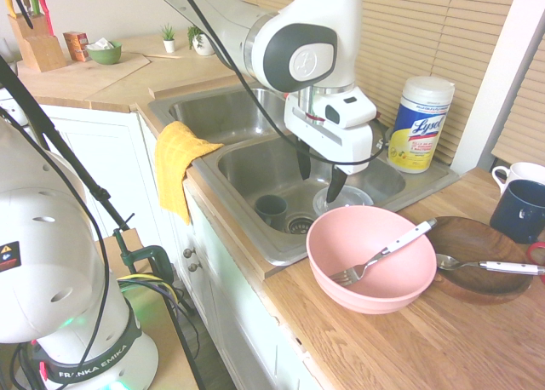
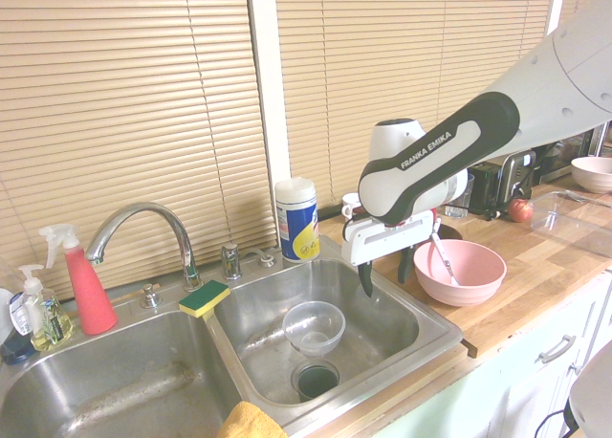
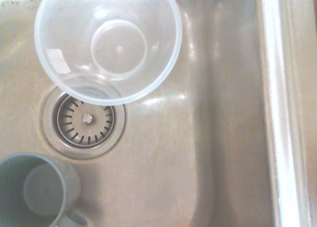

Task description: Put the spoon into the sink

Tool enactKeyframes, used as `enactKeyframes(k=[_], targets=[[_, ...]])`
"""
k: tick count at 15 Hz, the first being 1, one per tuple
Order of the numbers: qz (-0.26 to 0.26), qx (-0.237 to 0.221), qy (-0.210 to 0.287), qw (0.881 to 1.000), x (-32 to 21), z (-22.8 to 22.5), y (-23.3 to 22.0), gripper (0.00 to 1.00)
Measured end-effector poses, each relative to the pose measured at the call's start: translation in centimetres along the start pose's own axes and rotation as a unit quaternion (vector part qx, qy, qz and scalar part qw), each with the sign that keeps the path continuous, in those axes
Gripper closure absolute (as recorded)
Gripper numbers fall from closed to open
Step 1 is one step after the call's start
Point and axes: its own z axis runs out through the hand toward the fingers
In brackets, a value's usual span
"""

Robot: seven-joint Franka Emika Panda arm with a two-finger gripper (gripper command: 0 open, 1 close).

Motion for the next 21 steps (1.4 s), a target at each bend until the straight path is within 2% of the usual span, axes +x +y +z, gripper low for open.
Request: enactKeyframes(k=[5, 9, 16, 21], targets=[[0.004, 0.004, 0.002, 1.0, 0.3, -0.1, 0.2, 0.0], [0.006, 0.043, 0.035, 0.998, 0.1, -2.6, 0.6, 0.0], [0.018, 0.086, 0.054, 0.995, 0.1, -5.4, 2.9, 0.0], [0.041, 0.143, 0.079, 0.986, 1.6, -7.9, 4.0, 0.0]])
